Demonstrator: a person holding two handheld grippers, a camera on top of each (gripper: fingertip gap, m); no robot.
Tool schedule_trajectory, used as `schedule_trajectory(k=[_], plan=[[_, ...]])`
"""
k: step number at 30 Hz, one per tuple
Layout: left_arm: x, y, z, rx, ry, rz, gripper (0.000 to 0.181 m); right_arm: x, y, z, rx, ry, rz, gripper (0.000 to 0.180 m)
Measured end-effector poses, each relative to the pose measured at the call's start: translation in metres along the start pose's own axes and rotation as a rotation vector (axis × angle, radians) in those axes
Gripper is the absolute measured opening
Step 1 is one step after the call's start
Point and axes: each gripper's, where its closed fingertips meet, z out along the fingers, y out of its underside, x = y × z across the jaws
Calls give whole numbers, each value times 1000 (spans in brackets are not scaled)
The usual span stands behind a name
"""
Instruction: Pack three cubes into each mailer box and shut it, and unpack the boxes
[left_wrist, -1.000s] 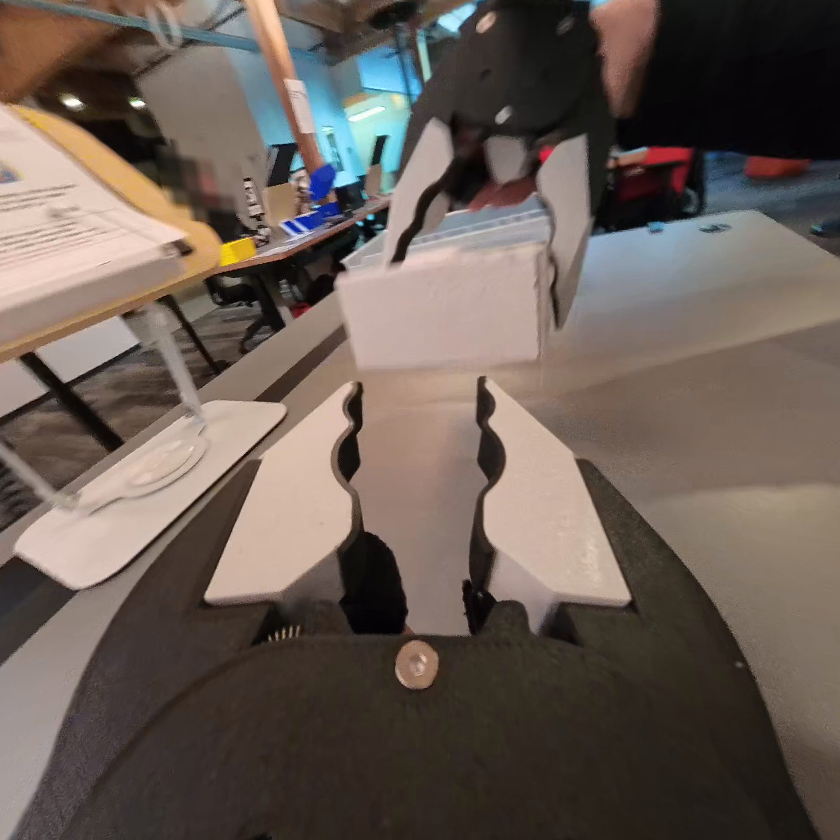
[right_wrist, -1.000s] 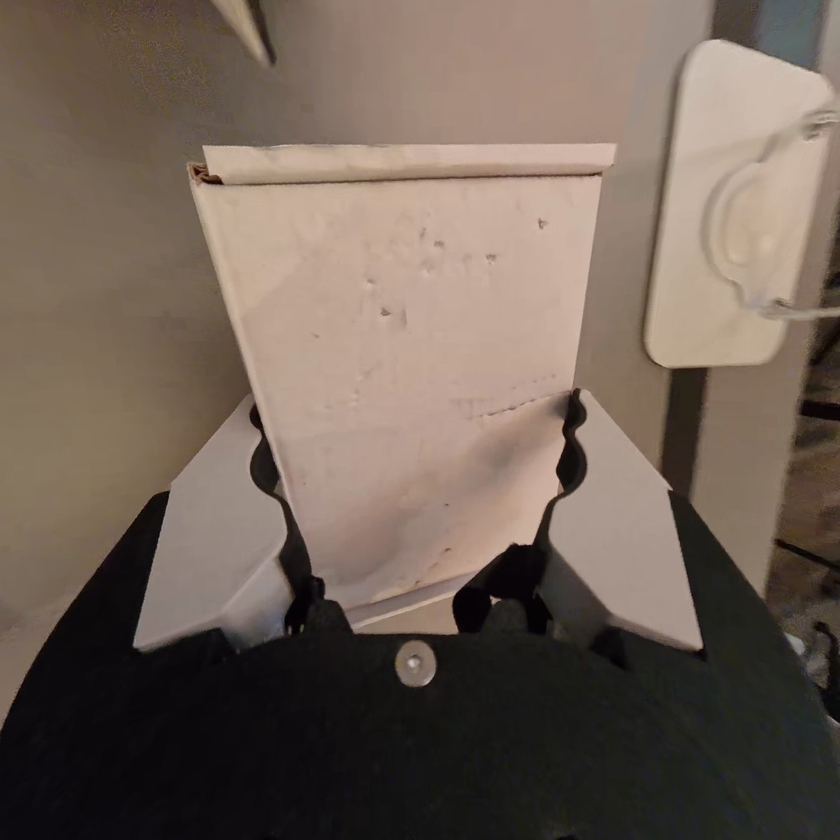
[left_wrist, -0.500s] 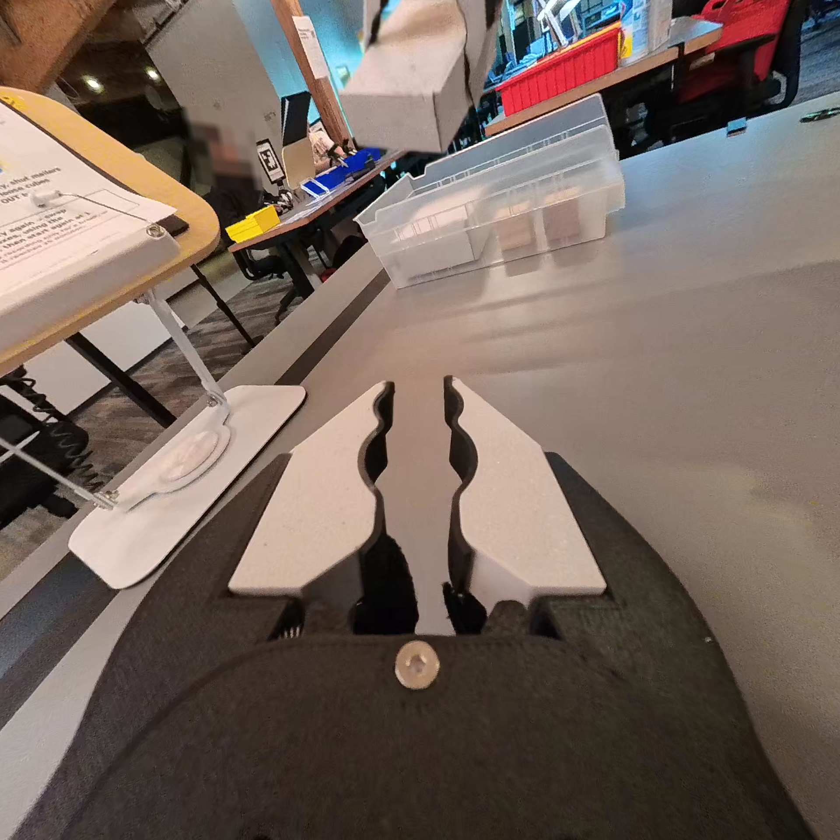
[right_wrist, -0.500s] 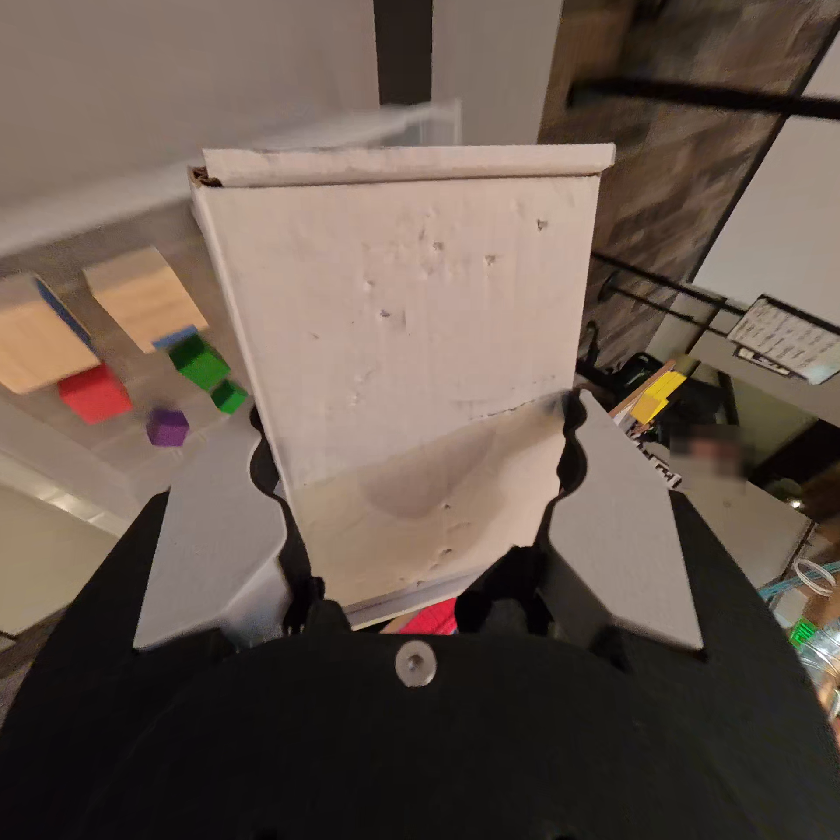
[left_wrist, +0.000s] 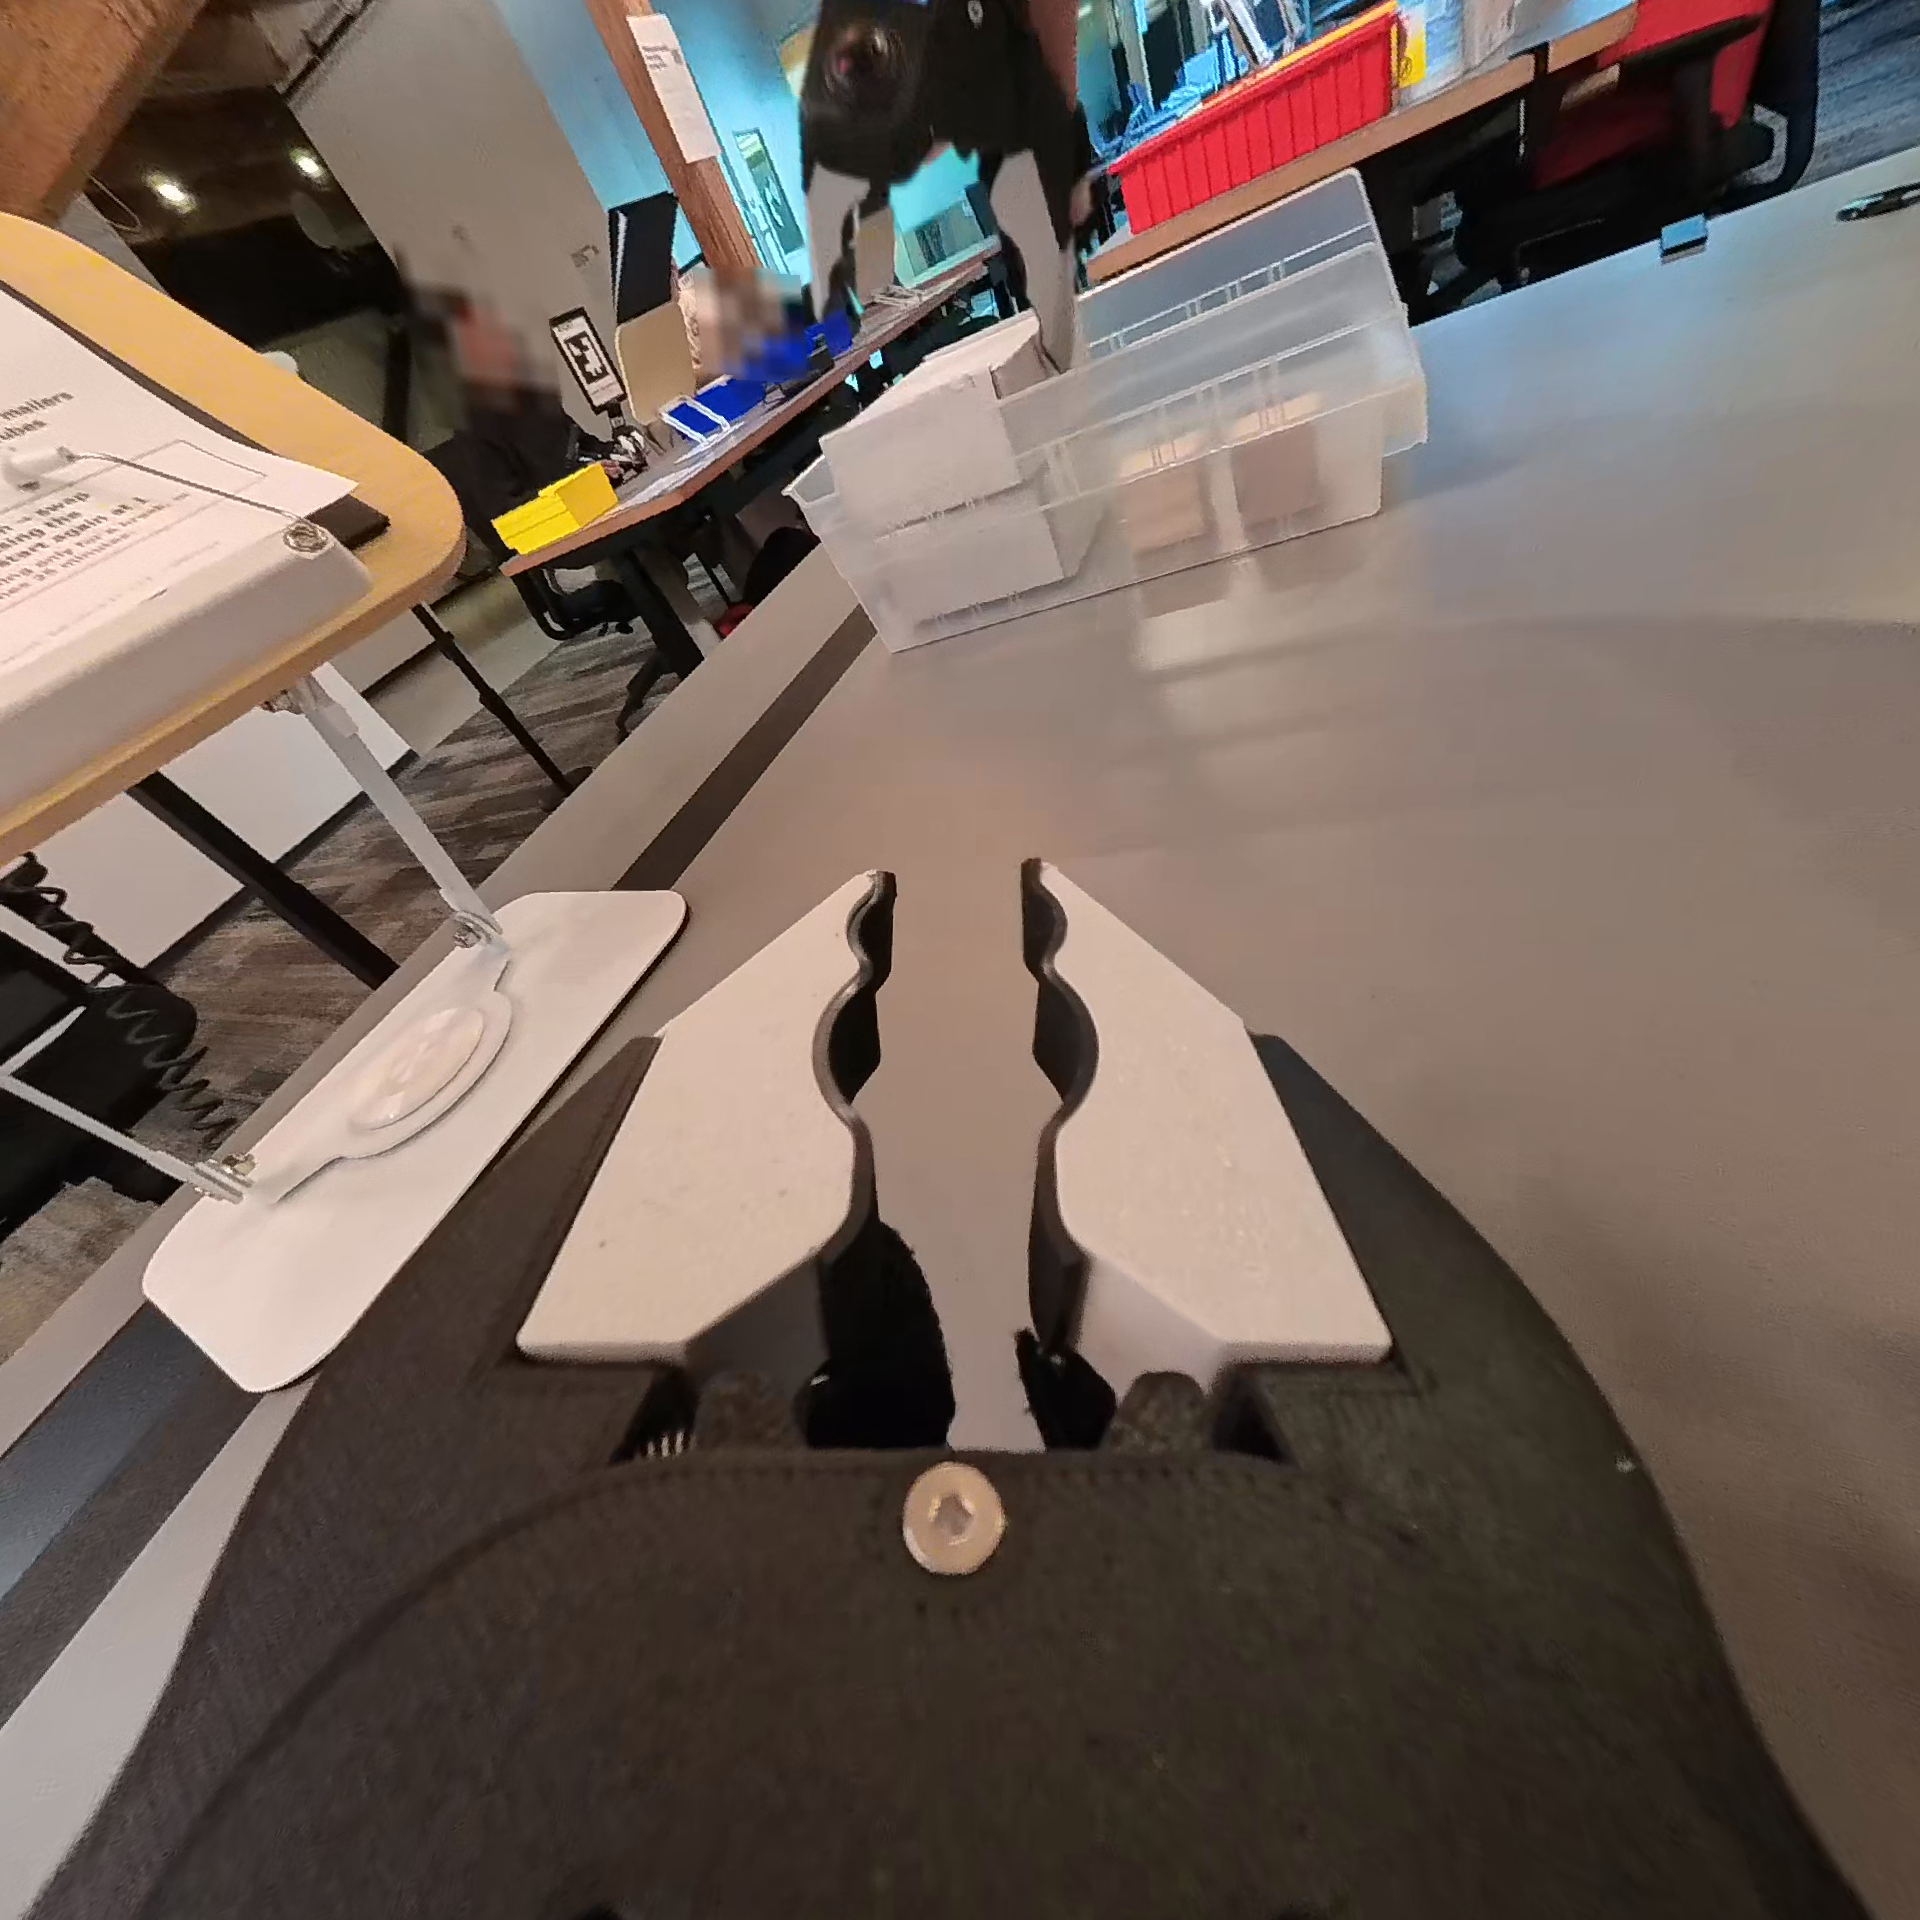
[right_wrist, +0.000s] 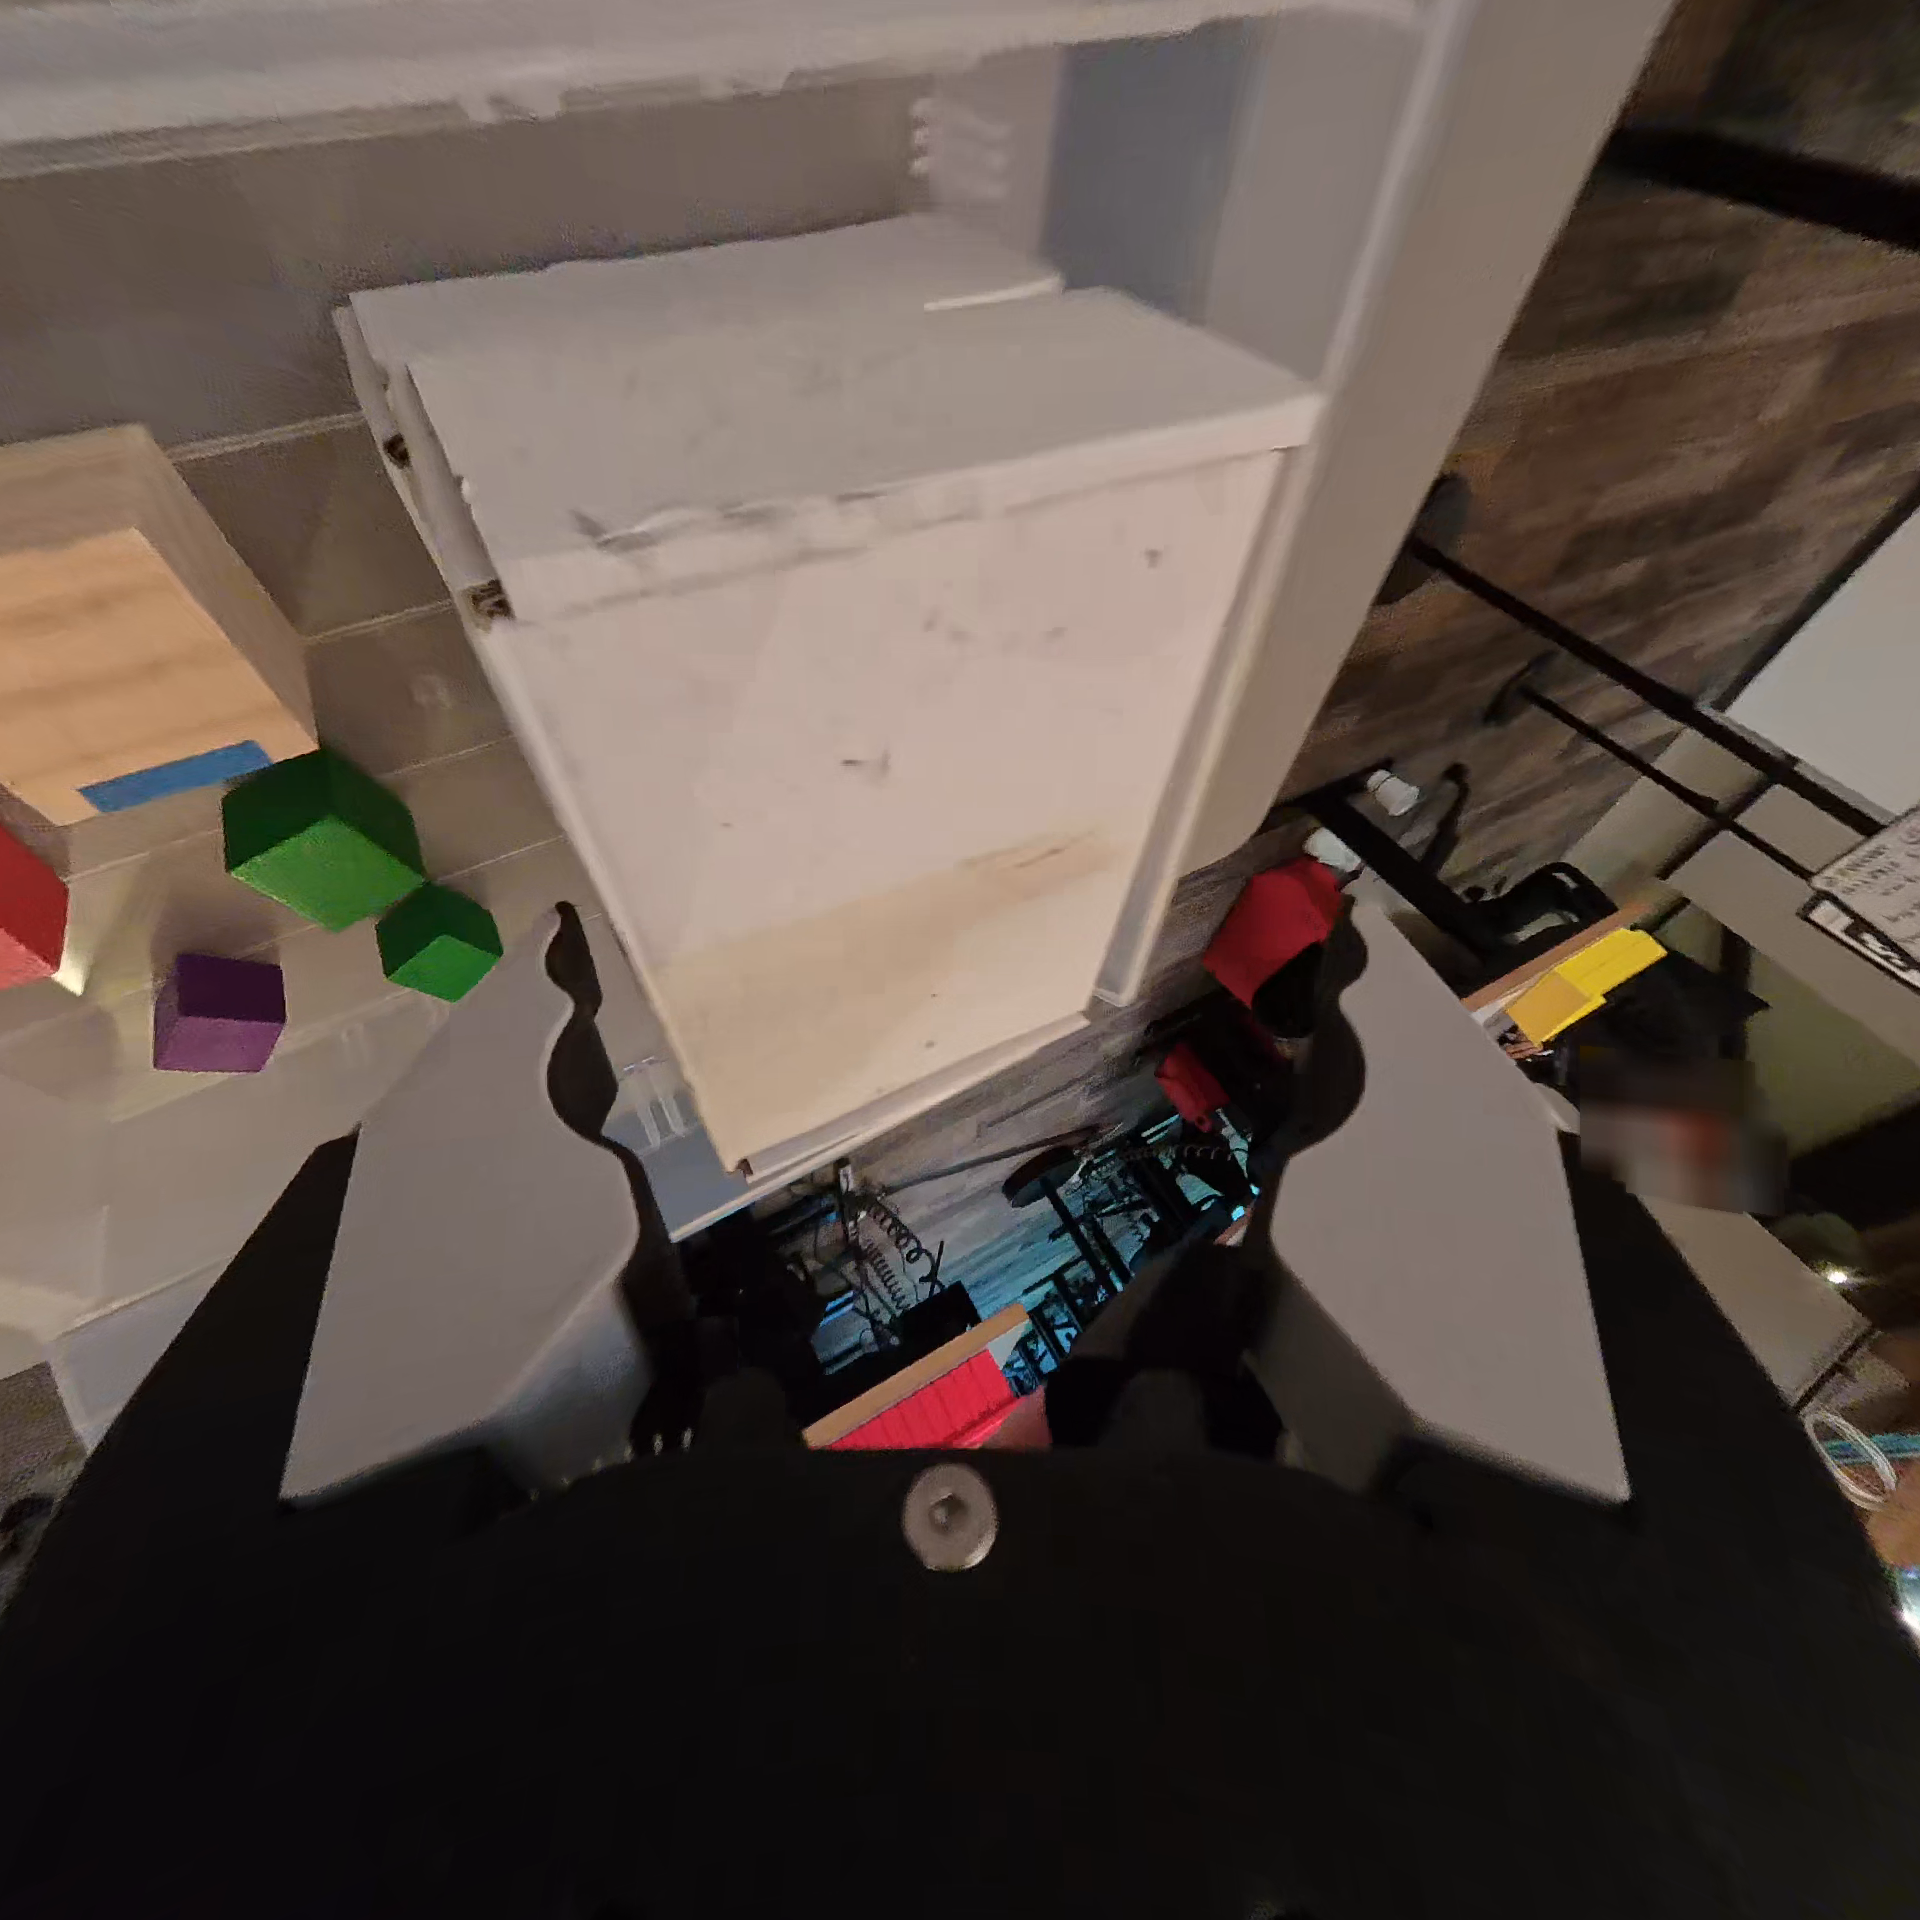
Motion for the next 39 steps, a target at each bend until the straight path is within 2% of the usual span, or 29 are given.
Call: schedule_trajectory(k=[5,8,10,12,14,16,18,21,25,30,33,36,37,39], plan=[[5,2,2,-18,1,42,28,15,3,-52,64,129,146,128],[6,3,3,-24,-11,69,37,11,7,-87,151,221,319,121],[1,-4,-2,30,-58,93,42,-2,19,-100,191,263,445,113],[-5,-5,-7,42,-93,83,50,-19,49,-98,156,287,590,96],[-11,-12,-14,62,-131,80,50,-48,77,-85,134,239,730,103],[-22,-26,-26,87,-204,76,49,-77,99,-69,127,191,855,99],[-29,-38,-39,94,-255,62,50,-98,117,-56,144,212,951,99],[-26,-47,-63,35,-226,60,42,-125,132,-36,207,227,1091,99],[-55,-63,-132,-18,-370,89,40,-150,134,-14,352,162,1262,95],[-137,-62,-268,-161,-746,148,42,-159,121,-5,574,38,1454,84],[-170,-21,-345,-333,-868,31,49,-161,112,3,650,17,1487,74],[-194,31,-418,-500,-1031,2,61,-159,101,5,717,7,1494,54],[-195,53,-435,-548,-1040,-72,59,-156,98,3,744,0,1511,48],[-192,84,-453,-531,-1022,-250,60,-154,94,1,780,-18,1530,36]])
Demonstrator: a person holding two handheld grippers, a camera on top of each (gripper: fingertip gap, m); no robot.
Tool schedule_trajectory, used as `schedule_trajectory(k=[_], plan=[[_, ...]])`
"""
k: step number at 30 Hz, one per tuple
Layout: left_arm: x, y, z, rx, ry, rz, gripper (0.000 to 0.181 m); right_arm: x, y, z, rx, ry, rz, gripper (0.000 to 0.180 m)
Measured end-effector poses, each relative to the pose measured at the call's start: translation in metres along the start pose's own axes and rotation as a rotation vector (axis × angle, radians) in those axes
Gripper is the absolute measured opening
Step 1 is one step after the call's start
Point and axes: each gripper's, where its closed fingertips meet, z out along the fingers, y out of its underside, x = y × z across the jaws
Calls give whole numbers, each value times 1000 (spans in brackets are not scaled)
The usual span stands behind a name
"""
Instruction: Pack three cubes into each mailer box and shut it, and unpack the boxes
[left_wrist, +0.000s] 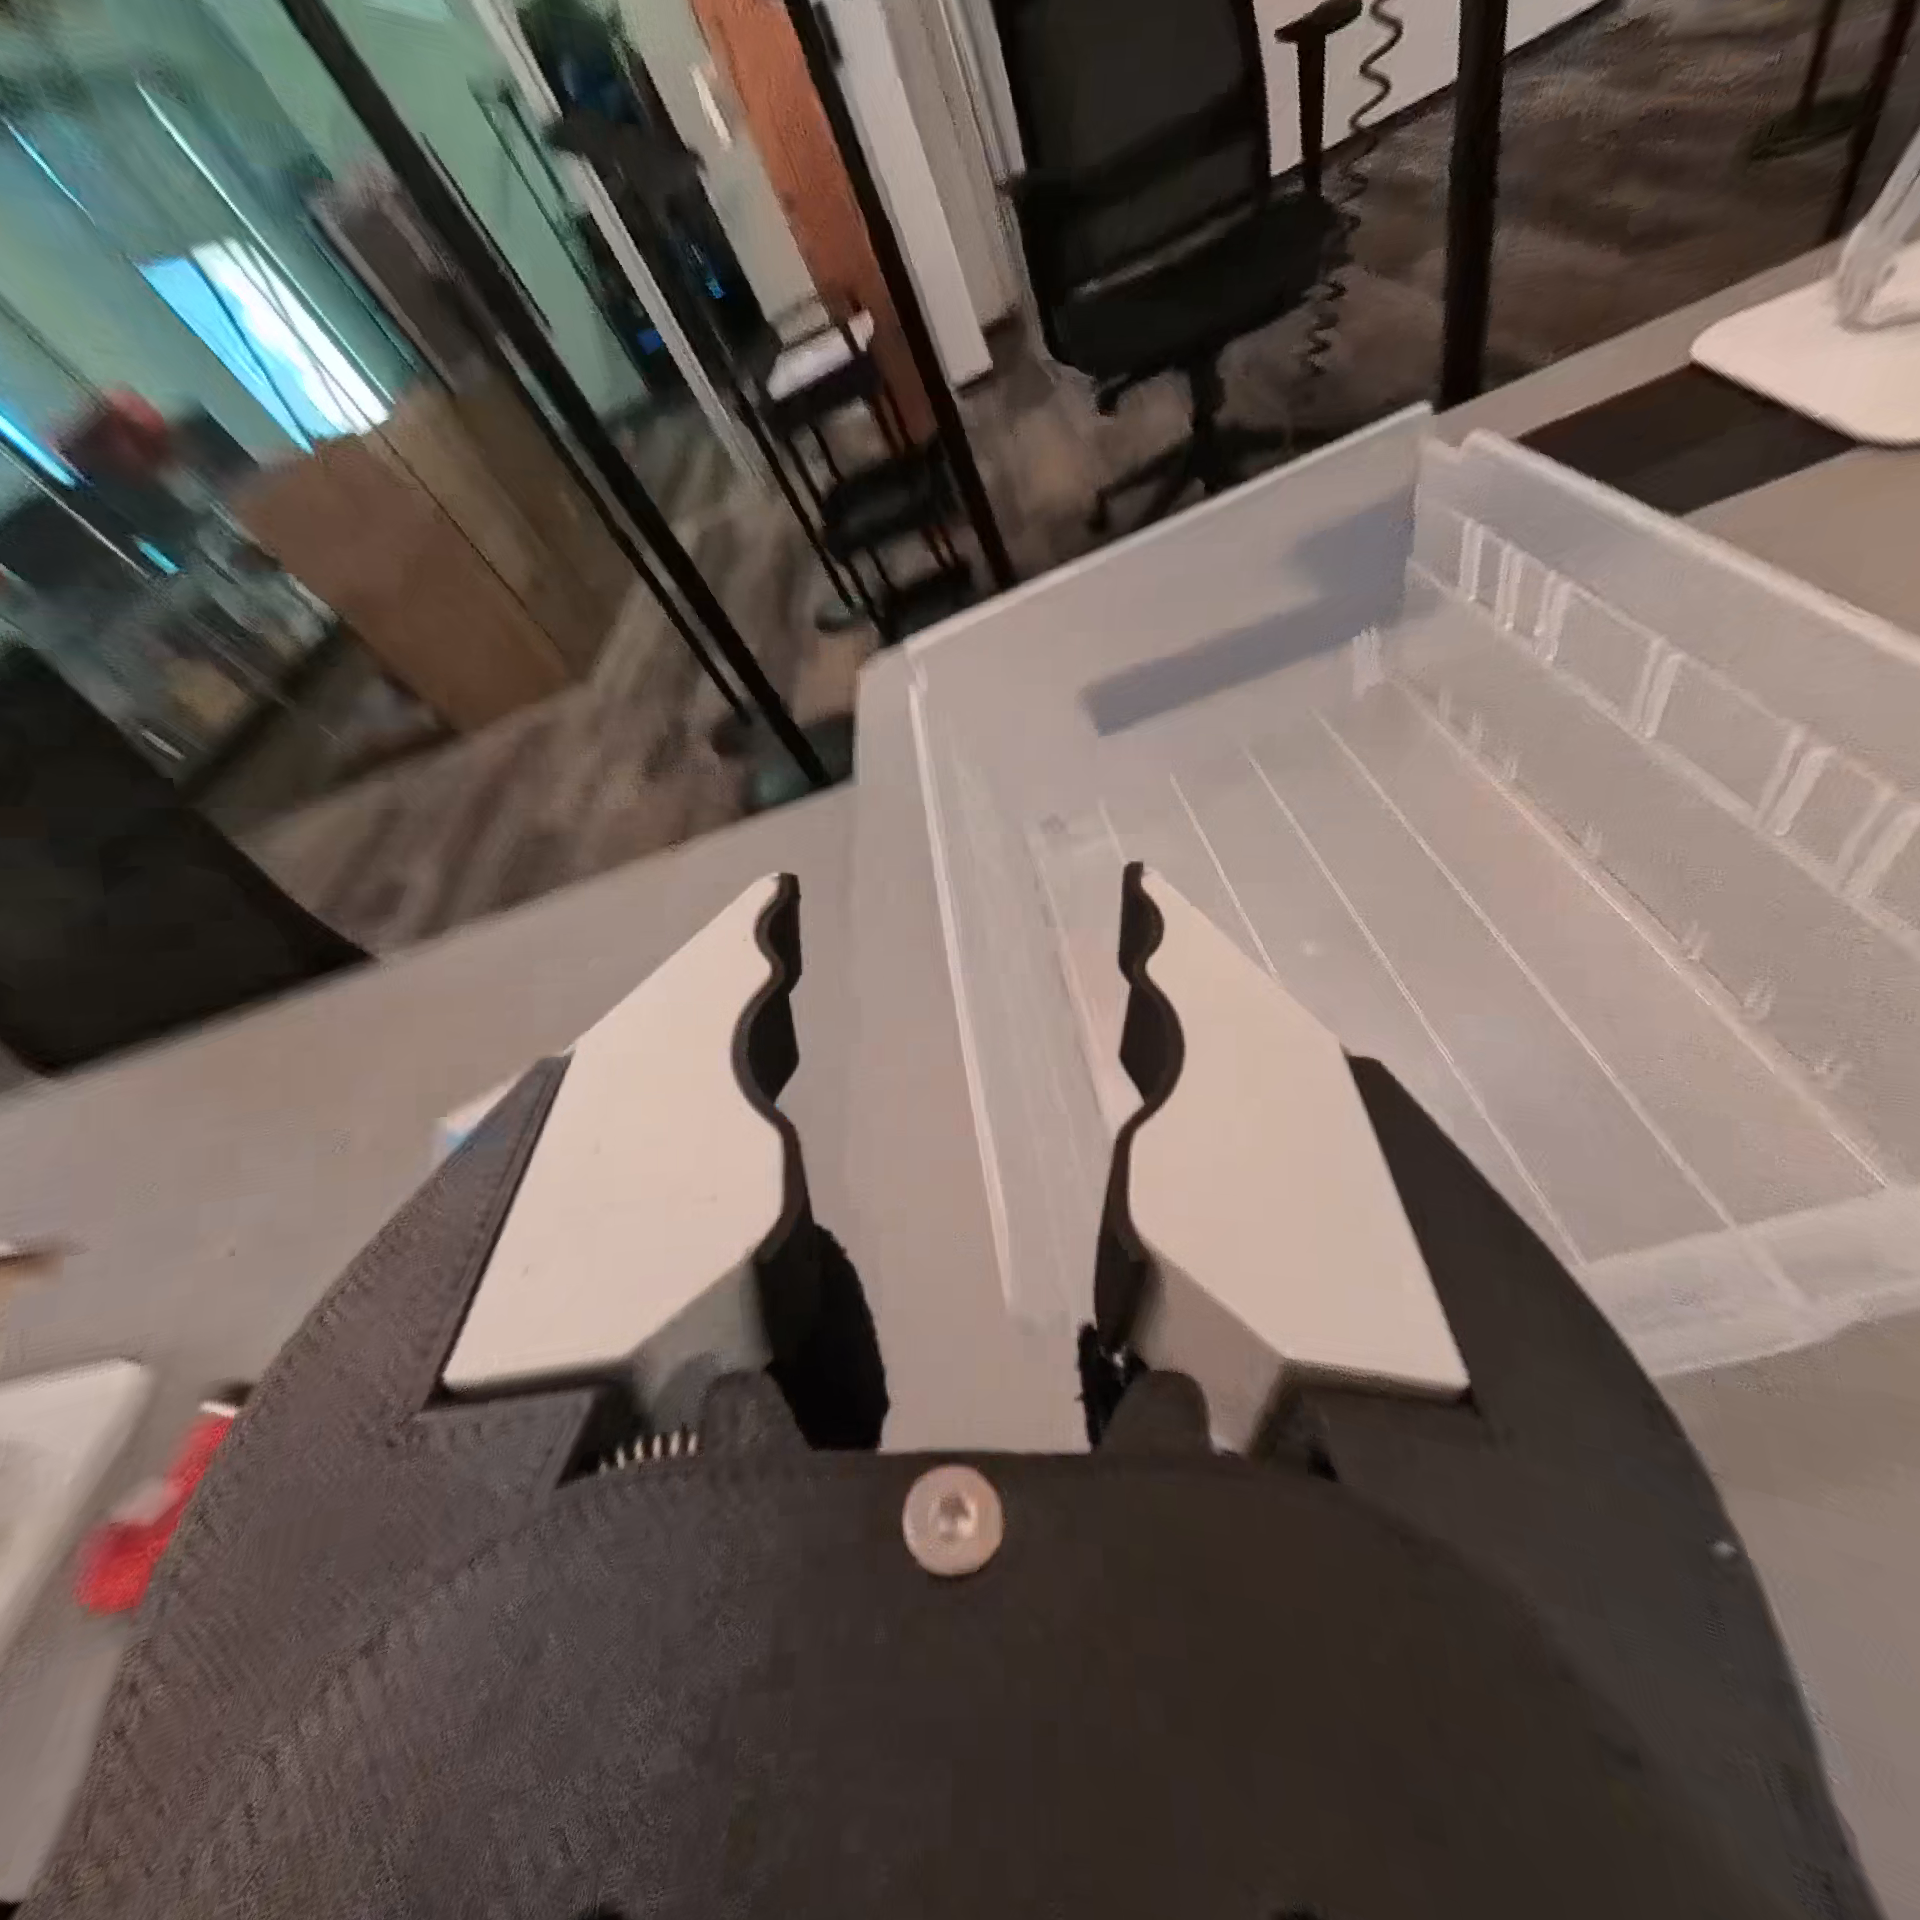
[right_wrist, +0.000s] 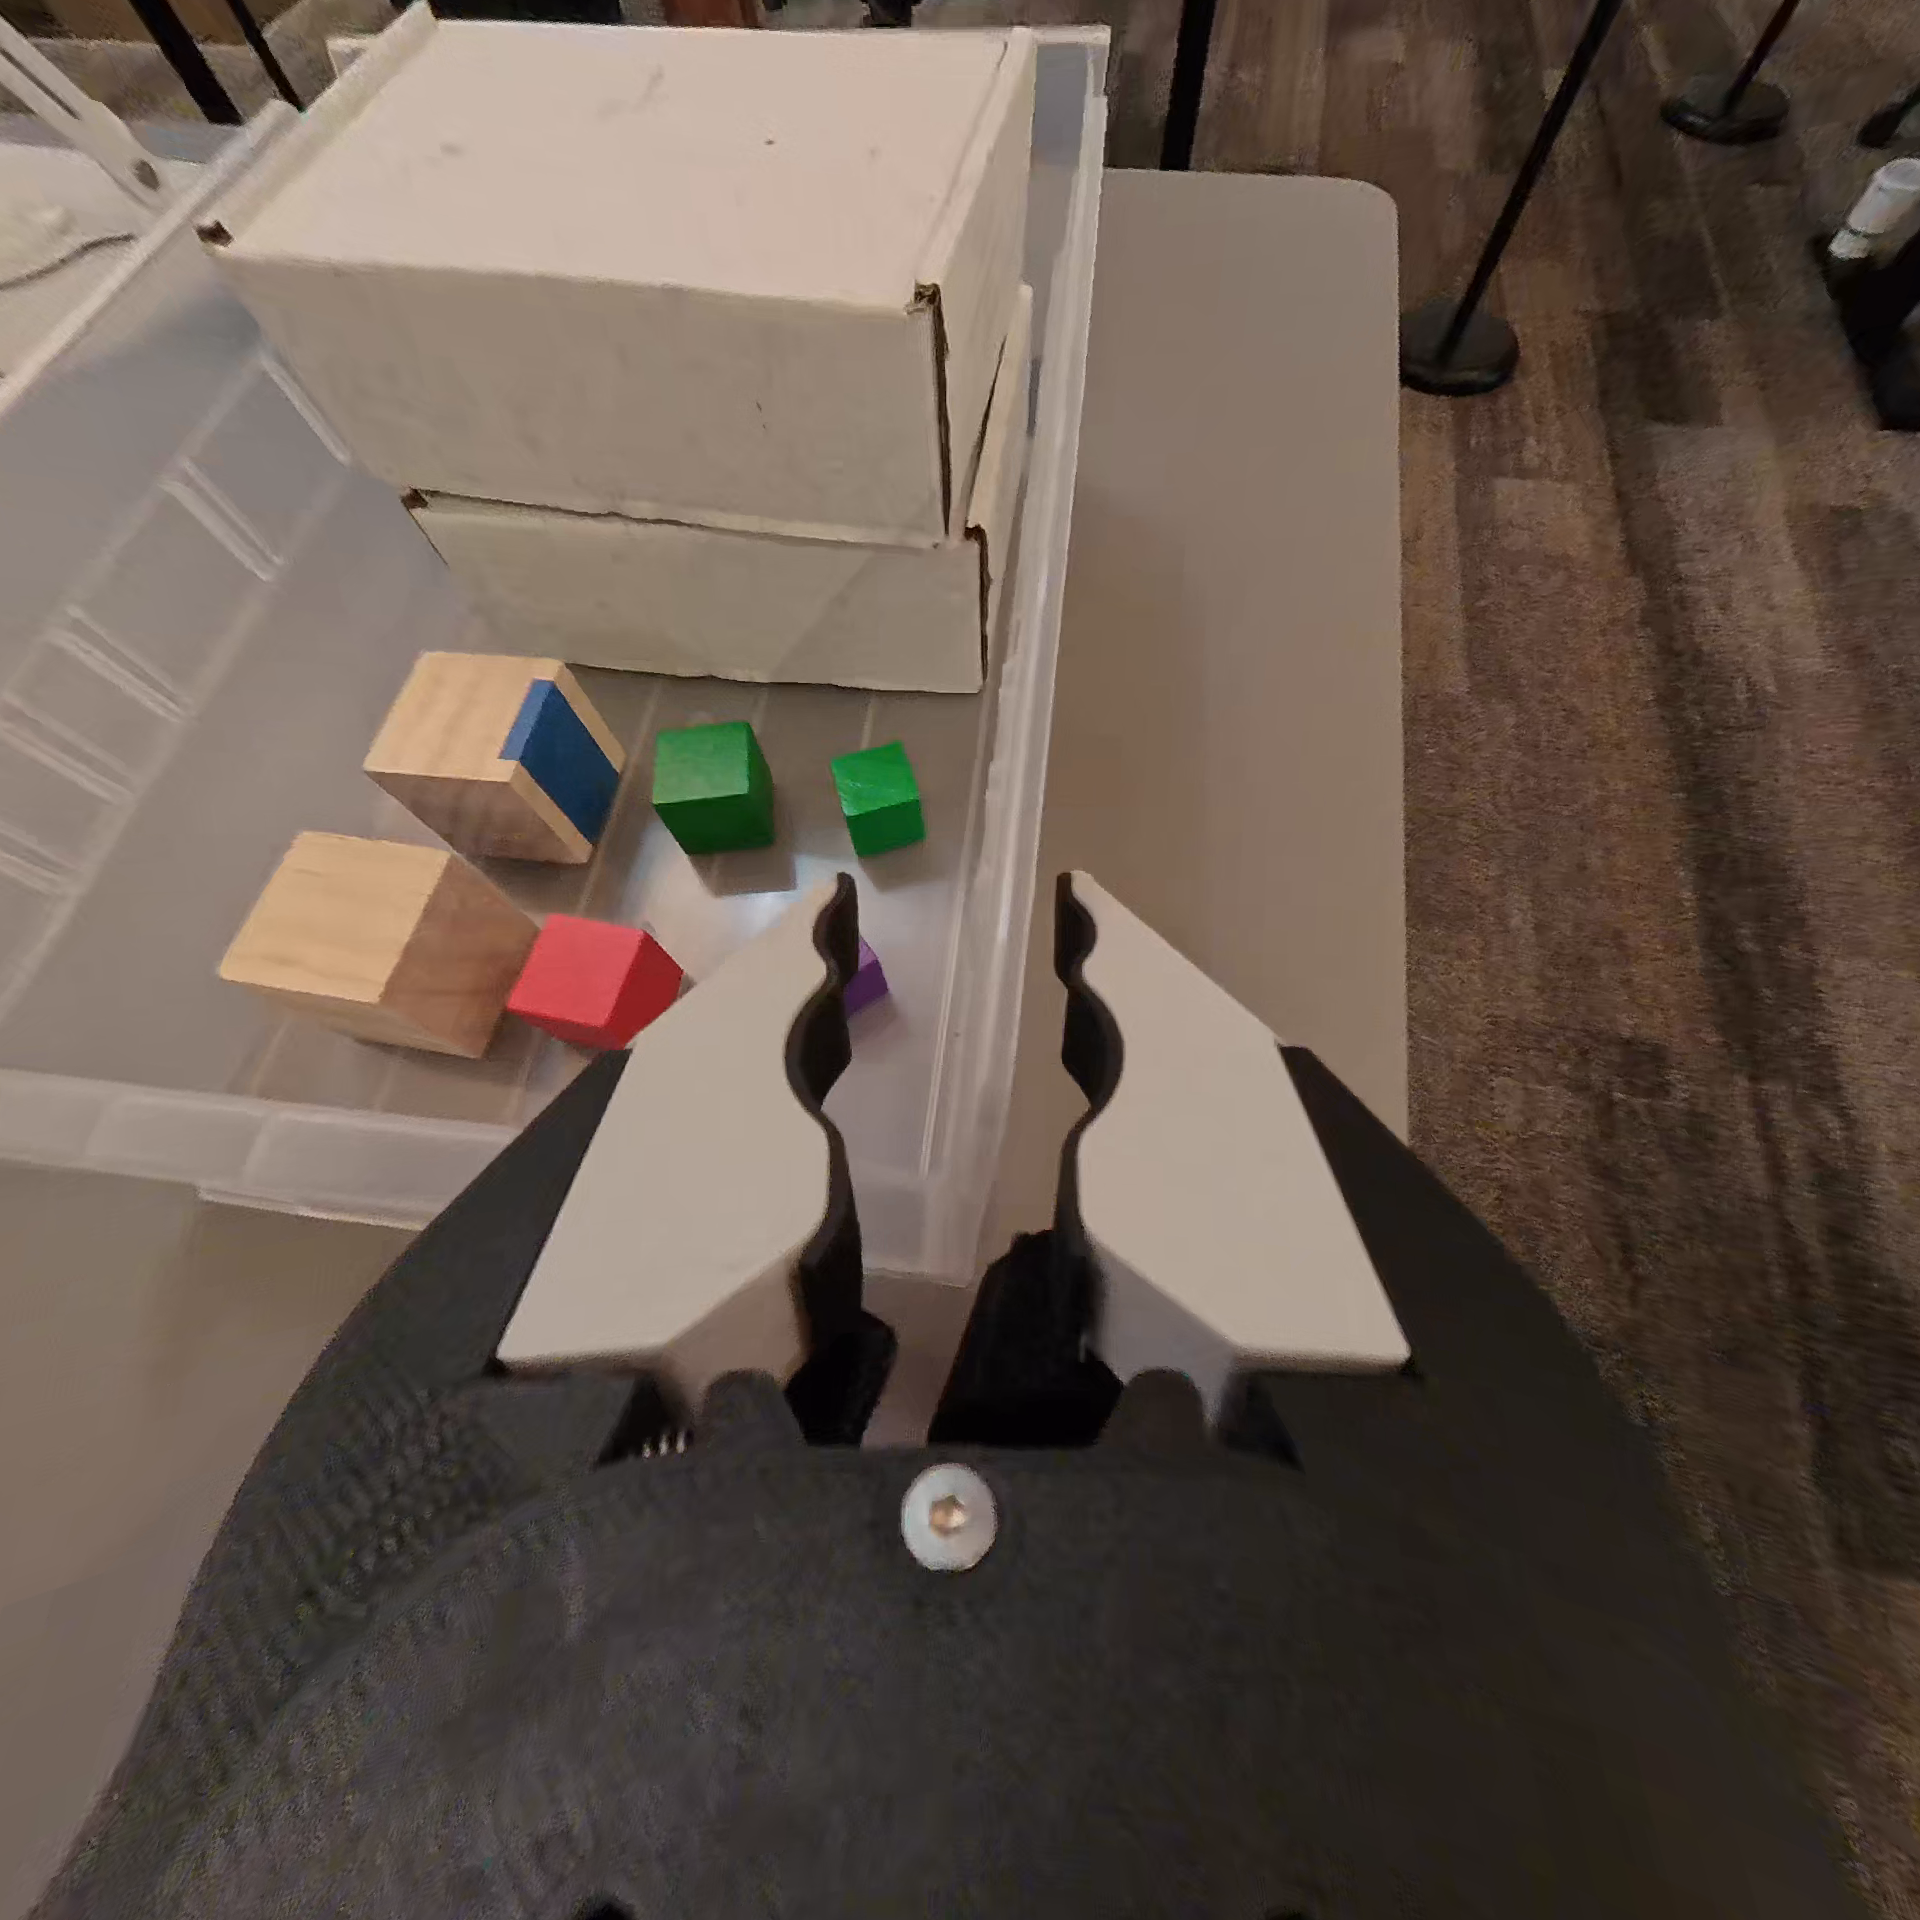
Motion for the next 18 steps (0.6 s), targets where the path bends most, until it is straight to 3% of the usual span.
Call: schedule_trajectory(k=[4,6,9,11,18], plan=[[2,49,15,-98,119,-225,77,-6,-2,1,14,-15,7,28],[13,67,23,-141,173,-234,67,-4,-3,1,14,2,11,23],[25,78,35,-145,215,-251,27,1,-4,0,14,56,-27,12],[21,77,43,-105,172,-273,11,0,-4,-1,18,64,-53,4],[15,71,53,-10,139,-357,4,-16,-7,1,47,31,-68,3]])
